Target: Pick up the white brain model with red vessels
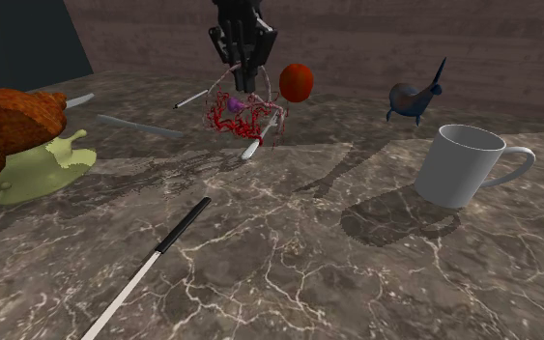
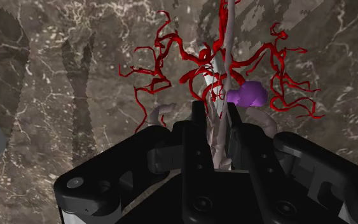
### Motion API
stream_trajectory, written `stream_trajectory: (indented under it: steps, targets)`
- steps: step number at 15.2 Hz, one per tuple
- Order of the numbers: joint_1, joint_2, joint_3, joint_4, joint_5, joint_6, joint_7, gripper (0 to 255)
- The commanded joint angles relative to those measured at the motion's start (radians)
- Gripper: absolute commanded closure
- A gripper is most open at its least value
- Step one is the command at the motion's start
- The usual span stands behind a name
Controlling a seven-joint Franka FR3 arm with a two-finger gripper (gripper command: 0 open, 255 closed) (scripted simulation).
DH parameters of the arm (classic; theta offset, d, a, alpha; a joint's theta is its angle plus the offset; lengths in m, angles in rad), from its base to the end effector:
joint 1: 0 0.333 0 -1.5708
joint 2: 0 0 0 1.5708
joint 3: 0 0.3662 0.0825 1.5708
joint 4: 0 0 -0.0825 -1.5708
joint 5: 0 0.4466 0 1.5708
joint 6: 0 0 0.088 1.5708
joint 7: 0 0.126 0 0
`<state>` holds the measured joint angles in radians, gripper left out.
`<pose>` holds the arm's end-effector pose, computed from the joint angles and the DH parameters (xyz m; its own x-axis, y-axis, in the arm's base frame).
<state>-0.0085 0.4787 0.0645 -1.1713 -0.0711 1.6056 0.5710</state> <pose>0.7756 0.0230 0.5378 0.8687 -0.4951 -0.0144 -0.4936 -0.8678 0.0582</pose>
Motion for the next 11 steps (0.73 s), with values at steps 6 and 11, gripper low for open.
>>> stream_trajectory:
  steps: [6,11]
  targets:
    - [0.004,0.030,-0.001,0.147,-0.002,-0.117,-0.005,255]
    - [0.008,0.059,-0.001,0.237,-0.003,-0.178,-0.008,255]
